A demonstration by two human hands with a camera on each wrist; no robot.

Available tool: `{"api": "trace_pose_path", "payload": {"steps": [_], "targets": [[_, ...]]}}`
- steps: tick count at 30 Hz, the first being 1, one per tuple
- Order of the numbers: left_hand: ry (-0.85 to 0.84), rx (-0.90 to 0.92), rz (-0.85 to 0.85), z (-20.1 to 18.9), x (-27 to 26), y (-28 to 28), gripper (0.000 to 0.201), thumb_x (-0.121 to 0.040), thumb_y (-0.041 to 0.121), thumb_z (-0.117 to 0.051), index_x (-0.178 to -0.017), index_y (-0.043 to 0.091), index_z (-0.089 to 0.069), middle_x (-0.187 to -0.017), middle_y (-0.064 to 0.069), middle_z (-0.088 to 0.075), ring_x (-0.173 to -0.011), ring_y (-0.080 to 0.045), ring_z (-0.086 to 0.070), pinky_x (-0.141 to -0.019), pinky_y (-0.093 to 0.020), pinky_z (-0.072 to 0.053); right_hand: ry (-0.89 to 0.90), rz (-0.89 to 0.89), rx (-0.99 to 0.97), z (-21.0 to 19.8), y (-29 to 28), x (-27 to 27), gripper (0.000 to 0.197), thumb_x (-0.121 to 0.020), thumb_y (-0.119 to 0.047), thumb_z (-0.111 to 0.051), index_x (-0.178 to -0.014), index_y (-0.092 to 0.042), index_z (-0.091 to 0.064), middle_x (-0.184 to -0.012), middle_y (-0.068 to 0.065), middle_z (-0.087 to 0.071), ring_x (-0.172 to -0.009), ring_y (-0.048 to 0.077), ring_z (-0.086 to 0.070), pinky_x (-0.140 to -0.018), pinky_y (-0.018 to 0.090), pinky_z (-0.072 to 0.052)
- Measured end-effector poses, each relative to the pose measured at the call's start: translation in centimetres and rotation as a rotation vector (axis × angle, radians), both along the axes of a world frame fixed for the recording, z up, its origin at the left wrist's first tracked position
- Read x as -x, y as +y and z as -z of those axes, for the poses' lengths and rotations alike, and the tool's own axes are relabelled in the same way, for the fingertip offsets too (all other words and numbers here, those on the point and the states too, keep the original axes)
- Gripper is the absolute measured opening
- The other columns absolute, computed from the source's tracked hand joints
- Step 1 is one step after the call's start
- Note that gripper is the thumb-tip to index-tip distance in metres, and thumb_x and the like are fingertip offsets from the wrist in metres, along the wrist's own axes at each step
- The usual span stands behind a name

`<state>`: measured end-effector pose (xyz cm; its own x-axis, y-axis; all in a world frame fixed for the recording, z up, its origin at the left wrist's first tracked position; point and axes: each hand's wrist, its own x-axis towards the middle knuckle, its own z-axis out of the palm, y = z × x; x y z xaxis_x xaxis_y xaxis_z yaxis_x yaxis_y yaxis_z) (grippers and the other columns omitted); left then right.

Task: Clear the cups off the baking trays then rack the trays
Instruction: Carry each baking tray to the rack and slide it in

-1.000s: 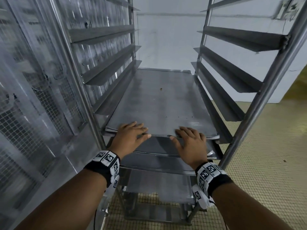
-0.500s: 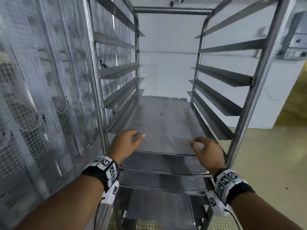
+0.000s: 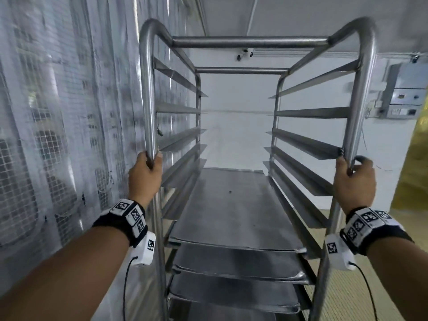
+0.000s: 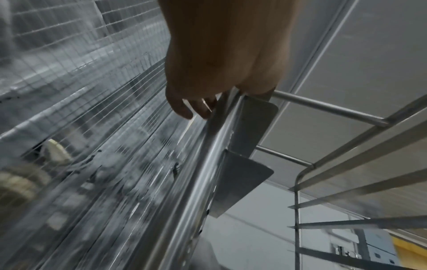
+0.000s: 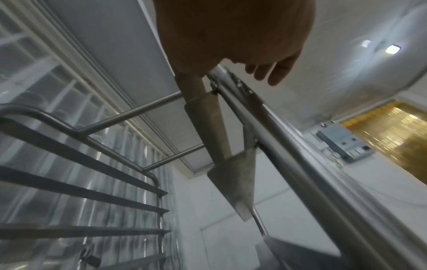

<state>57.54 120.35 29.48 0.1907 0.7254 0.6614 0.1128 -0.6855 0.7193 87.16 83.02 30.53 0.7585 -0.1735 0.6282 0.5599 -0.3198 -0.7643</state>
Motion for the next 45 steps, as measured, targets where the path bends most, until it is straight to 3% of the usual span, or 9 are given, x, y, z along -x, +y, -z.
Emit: {"api": "trace_pose_path", "payload": {"steps": [1, 4, 8, 12, 21, 33, 37, 42, 45], "targets": [[0.003, 0.011, 0.009, 0.5, -0.3, -0.2, 0.038, -0.102, 0.052, -0.045, -0.106, 0.014, -0.049, -0.074, 0.004, -0.056, -0.073, -0.028, -0.061, -0.058, -0.031, -0.039, 0.069, -0.034, 0.014, 0.8, 0.4, 0.0, 0.049, -0.098, -0.051, -0.048, -0.122, -0.009, -0.048, -0.106, 0.020, -0.061, -0.101, 0.043, -0.059, -0.084, 0.047, -0.044], [-0.034, 0.082, 0.004, 1.6, -1.3, -1.2, 0.040, -0.104, 0.051, -0.039, -0.117, 0.013, -0.043, -0.073, 0.005, -0.051, -0.067, -0.022, -0.057, -0.054, -0.030, -0.035, 0.153, -0.042, 0.005, 3.0, 1.3, 0.1, 0.044, -0.101, -0.055, -0.040, -0.111, -0.012, -0.037, -0.095, 0.024, -0.058, -0.090, 0.047, -0.058, -0.076, 0.046, -0.041], [-0.070, 0.098, -0.042, 1.8, -2.1, -1.5, 0.043, -0.104, 0.051, -0.039, -0.122, 0.012, -0.040, -0.081, 0.000, -0.057, -0.063, -0.015, -0.051, -0.061, -0.033, -0.035, 0.119, 0.016, 0.036, 4.2, 1.4, -0.7, 0.048, -0.100, -0.061, -0.038, -0.106, -0.013, -0.033, -0.085, 0.023, -0.056, -0.081, 0.046, -0.058, -0.072, 0.049, -0.047], [-0.094, 0.030, -0.126, 2.0, -2.7, -0.7, 0.046, -0.103, 0.054, -0.042, -0.116, 0.009, -0.043, -0.086, -0.003, -0.060, -0.068, -0.024, -0.052, -0.063, -0.035, -0.037, 0.061, 0.050, 0.046, 4.7, 1.4, -1.8, 0.052, -0.099, -0.063, -0.037, -0.103, -0.012, -0.035, -0.081, 0.027, -0.059, -0.075, 0.048, -0.059, -0.068, 0.053, -0.051], [-0.107, -0.002, -0.169, 1.8, -4.7, 0.1, 0.044, -0.105, 0.042, -0.046, -0.114, -0.001, -0.044, -0.081, -0.010, -0.055, -0.068, -0.024, -0.047, -0.062, -0.036, -0.032, 0.089, 0.006, 0.019, 4.3, 2.5, -4.1, 0.050, -0.102, -0.056, -0.040, -0.100, -0.006, -0.043, -0.069, 0.011, -0.051, -0.066, 0.038, -0.055, -0.062, 0.042, -0.046], [-0.123, -0.022, -0.172, 1.8, -11.2, 3.6, 0.043, -0.104, 0.041, -0.047, -0.114, -0.001, -0.046, -0.073, 0.000, -0.054, -0.058, -0.022, -0.047, -0.055, -0.031, -0.033, 0.096, -0.011, 0.014, 4.3, 6.0, -11.0, 0.050, -0.102, -0.054, -0.040, -0.100, -0.005, -0.043, -0.069, 0.009, -0.050, -0.065, 0.035, -0.053, -0.064, 0.041, -0.043], [-0.157, -0.050, -0.153, 2.0, -13.7, 5.2, 0.047, -0.104, 0.044, -0.047, -0.115, -0.002, -0.046, -0.079, -0.007, -0.057, -0.067, -0.026, -0.053, -0.063, -0.040, -0.044, 0.089, -0.012, 0.002, 4.4, 7.5, -13.8, 0.050, -0.101, -0.056, -0.040, -0.098, -0.006, -0.043, -0.070, 0.012, -0.051, -0.069, 0.039, -0.054, -0.066, 0.045, -0.046], [-0.139, -0.055, -0.183, 2.2, -16.7, 7.4, 0.047, -0.103, 0.045, -0.047, -0.114, -0.001, -0.045, -0.073, -0.008, -0.056, -0.061, -0.028, -0.053, -0.057, -0.038, -0.041, 0.083, -0.037, 0.007, 4.6, 9.5, -17.1, 0.051, -0.101, -0.057, -0.040, -0.100, -0.006, -0.044, -0.070, 0.010, -0.051, -0.067, 0.037, -0.055, -0.065, 0.044, -0.047], [-0.136, -0.054, -0.193, 2.4, -18.1, 8.7, 0.048, -0.103, 0.048, -0.046, -0.114, 0.001, -0.045, -0.078, -0.008, -0.058, -0.065, -0.028, -0.054, -0.060, -0.038, -0.042, 0.063, -0.031, 0.004, 4.9, 10.8, -18.6, 0.051, -0.101, -0.057, -0.040, -0.099, -0.006, -0.043, -0.069, 0.010, -0.051, -0.066, 0.038, -0.056, -0.064, 0.046, -0.049]]}}
